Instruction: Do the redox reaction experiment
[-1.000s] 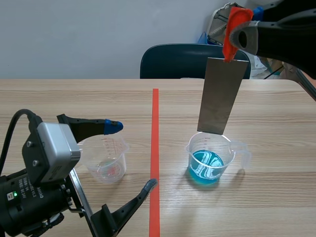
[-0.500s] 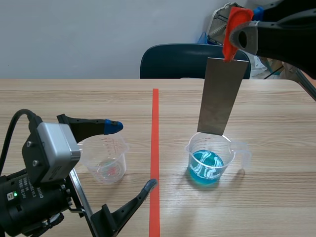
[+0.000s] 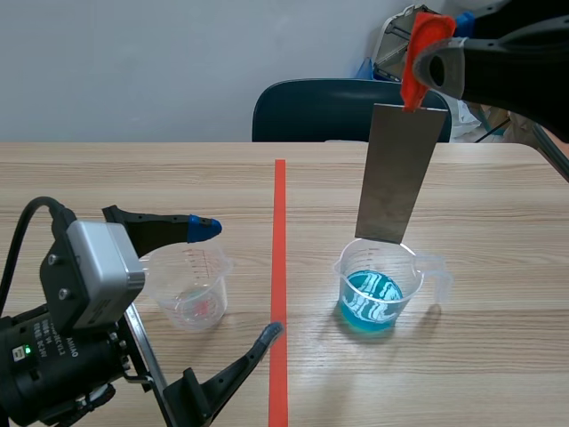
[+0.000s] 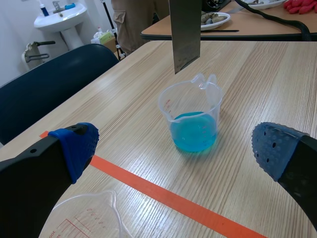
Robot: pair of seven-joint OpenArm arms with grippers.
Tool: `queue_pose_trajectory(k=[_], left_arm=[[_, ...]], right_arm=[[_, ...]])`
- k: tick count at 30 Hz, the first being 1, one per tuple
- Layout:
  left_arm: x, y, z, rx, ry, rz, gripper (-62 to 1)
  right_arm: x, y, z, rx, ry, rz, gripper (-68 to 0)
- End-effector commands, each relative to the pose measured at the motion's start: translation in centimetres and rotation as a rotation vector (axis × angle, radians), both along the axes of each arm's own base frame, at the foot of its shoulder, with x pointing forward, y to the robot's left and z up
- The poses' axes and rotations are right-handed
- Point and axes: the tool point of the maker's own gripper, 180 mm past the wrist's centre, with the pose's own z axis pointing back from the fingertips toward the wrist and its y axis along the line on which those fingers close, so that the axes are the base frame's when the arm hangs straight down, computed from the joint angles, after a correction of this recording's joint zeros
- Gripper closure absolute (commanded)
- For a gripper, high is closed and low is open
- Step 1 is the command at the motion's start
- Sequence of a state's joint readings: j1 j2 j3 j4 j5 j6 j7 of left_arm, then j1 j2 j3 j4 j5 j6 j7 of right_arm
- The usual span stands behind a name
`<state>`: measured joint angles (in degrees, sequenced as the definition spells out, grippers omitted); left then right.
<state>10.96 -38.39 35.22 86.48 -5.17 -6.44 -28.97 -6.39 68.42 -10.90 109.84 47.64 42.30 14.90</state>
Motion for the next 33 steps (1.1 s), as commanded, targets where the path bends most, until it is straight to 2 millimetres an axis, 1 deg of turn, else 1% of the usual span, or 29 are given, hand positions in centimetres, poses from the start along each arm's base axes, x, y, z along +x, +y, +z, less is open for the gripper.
queue_pose_trajectory(k=[1,33], left_arm=[[-0.19,-0.35,0.75,-0.037,-0.005,-0.002,-62.3],[-0.37,-0.31,0.21,-0.019,0.016,-0.005,-62.3]], right_arm=[[0.16,-0.13,1.15,0.013,-0.028,0.006,-0.6],[0.16,-0.09,1.17,0.018,-0.028,0.005,-0.6]])
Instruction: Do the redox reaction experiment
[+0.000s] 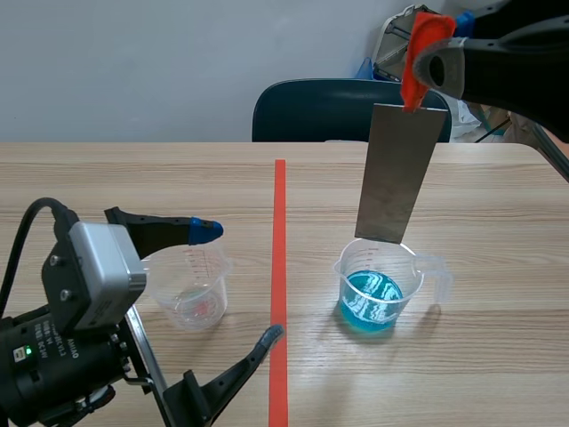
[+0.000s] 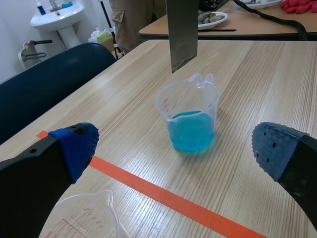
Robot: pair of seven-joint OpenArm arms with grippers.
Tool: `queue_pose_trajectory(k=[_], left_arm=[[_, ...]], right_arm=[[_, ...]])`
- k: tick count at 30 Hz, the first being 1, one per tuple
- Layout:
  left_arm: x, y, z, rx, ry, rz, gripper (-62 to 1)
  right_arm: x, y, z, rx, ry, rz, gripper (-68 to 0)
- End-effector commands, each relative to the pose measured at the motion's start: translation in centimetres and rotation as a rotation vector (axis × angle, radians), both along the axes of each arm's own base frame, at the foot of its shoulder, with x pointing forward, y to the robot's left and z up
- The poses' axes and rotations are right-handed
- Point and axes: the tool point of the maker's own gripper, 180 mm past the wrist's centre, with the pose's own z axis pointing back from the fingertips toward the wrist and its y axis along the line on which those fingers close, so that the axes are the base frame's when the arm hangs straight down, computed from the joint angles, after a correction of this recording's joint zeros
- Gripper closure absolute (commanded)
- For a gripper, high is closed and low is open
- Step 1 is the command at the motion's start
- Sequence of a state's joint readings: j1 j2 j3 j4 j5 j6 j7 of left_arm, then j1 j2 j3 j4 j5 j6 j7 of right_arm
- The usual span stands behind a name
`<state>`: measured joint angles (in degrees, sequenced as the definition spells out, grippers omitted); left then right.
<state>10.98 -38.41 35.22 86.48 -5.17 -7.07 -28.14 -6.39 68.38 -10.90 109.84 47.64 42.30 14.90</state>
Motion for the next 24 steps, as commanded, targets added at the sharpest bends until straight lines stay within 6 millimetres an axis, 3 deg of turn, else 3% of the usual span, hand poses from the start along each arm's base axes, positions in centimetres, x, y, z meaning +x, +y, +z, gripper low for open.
queue_pose_trajectory(k=[1,16,21,22,24], left_arm=[[-0.25,-0.26,0.47,-0.027,0.003,0.002,-62.3],[-0.24,-0.25,0.43,-0.025,0.004,0.003,-61.1],[-0.24,-0.24,0.43,-0.025,0.004,0.003,-11.3],[-0.24,-0.25,0.43,-0.025,0.004,0.003,-4.5],[-0.25,-0.26,0.49,-0.027,0.002,0.002,-1.9]], right_arm=[[0.16,-0.10,1.16,0.017,-0.028,0.005,-0.6],[0.16,-0.10,1.16,0.017,-0.028,0.005,-0.6],[0.16,-0.10,1.16,0.017,-0.028,0.005,-0.6],[0.16,-0.10,1.16,0.017,-0.028,0.005,-0.6],[0.16,-0.10,1.16,0.017,-0.028,0.005,-0.6]])
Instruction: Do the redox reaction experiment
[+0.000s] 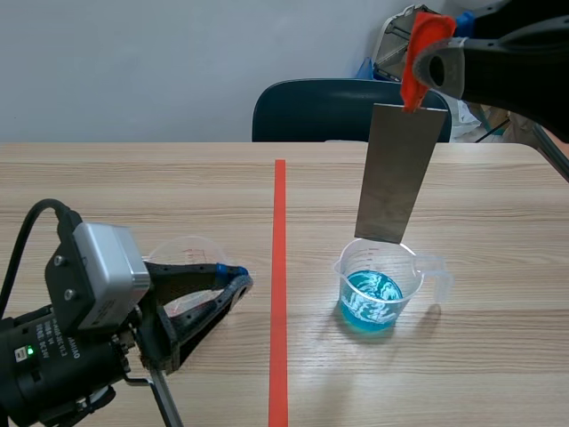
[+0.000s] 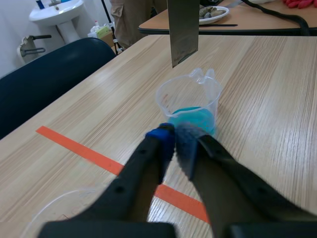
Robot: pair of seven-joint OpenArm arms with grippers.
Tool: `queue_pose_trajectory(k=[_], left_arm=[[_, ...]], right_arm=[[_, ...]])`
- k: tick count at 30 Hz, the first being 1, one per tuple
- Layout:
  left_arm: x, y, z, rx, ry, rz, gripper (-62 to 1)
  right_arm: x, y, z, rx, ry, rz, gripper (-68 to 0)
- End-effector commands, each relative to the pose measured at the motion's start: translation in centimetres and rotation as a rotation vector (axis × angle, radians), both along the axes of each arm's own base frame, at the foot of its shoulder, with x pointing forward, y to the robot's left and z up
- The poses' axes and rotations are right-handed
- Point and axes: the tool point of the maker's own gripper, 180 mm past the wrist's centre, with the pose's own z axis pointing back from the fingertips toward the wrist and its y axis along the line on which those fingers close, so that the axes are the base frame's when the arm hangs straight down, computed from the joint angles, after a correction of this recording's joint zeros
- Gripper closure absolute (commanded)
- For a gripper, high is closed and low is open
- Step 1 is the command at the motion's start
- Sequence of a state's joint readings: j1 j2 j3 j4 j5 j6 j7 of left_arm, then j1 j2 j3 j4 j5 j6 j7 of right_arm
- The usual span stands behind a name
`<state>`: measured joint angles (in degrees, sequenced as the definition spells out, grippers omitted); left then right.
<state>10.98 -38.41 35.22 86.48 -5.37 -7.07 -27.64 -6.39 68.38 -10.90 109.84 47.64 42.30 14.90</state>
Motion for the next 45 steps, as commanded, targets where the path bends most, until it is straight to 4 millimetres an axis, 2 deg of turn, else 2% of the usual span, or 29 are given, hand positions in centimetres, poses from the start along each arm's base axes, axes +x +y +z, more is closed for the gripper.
queue_pose_trajectory(k=[1,11,21,28,40,45], left_arm=[[-0.3,-0.3,0.7,-0.033,-0.006,-0.002,-1.9],[0.5,-0.7,2.4,-0.127,-0.011,0.000,-1.9],[1.6,-2.8,3.0,-0.196,0.078,-0.008,-1.9],[2.5,-4.4,3.3,-0.199,0.077,0.014,-1.9],[2.8,-7.4,3.9,-0.225,0.088,0.003,-1.9],[3.1,-8.3,3.5,-0.222,0.102,0.012,-1.9]], right_arm=[[0.2,-0.1,1.2,0.017,-0.028,0.005,-0.6],[0.2,-0.1,1.2,0.017,-0.028,0.005,-0.6],[0.2,-0.1,1.2,0.017,-0.028,0.005,-0.6],[0.2,-0.1,1.2,0.017,-0.028,0.005,-0.6],[0.2,-0.1,1.2,0.017,-0.028,0.005,-0.6],[0.2,-0.1,1.2,0.017,-0.028,0.005,-0.6]])
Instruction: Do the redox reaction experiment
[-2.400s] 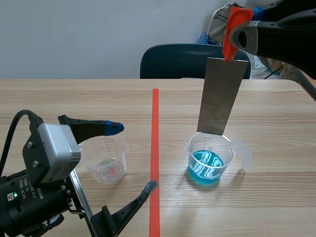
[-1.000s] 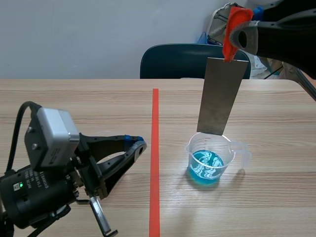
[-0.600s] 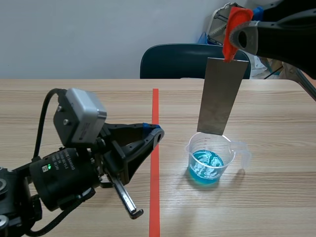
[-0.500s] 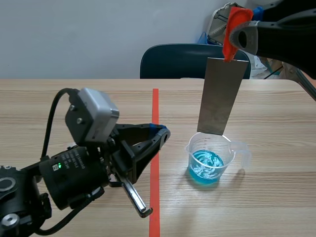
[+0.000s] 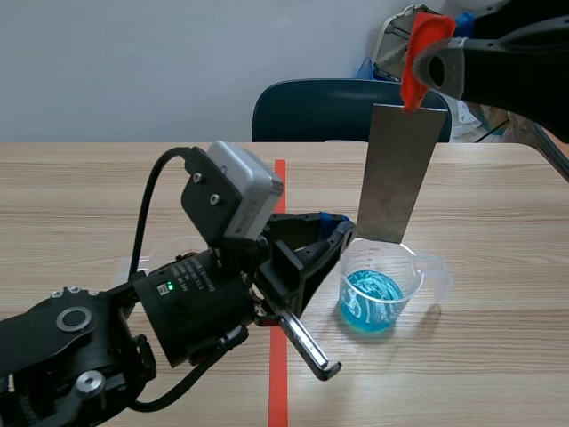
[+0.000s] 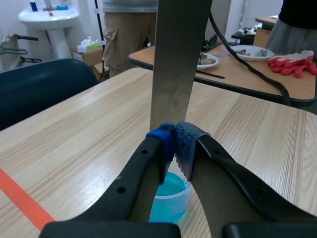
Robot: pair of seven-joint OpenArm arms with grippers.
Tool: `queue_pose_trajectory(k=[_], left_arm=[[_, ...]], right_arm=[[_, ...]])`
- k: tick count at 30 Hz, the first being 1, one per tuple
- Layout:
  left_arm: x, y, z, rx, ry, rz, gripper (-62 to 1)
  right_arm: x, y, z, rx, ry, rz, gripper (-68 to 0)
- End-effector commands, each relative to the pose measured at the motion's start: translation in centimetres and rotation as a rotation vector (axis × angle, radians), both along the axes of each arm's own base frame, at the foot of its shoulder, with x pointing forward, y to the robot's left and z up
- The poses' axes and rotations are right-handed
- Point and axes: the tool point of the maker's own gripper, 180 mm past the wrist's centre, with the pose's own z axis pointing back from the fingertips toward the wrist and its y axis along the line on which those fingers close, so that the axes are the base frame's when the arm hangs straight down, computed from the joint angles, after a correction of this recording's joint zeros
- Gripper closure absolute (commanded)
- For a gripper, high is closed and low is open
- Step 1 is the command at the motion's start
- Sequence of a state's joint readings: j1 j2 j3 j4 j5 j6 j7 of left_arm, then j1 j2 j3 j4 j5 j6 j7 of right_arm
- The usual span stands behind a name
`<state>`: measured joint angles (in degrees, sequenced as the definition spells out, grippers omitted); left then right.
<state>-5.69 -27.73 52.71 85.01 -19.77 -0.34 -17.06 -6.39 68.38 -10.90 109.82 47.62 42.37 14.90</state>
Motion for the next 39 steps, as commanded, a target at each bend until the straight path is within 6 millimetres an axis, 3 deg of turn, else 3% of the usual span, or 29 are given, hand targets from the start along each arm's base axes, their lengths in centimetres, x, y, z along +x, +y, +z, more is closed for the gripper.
queue_pose_trajectory(k=[1,9,39], left_arm=[[0.24,-0.28,0.46,-0.024,-0.009,0.006,-1.9],[1.14,-0.38,-0.33,-0.010,-0.006,0.022,-1.9],[1.16,-0.35,-0.38,-0.009,-0.006,0.023,-1.9]], right_arm=[[0.17,-0.10,1.18,0.017,-0.029,0.005,-0.6],[0.18,-0.09,1.20,0.018,-0.029,0.005,-0.6],[0.16,-0.08,1.26,0.021,-0.030,0.006,-0.6]])
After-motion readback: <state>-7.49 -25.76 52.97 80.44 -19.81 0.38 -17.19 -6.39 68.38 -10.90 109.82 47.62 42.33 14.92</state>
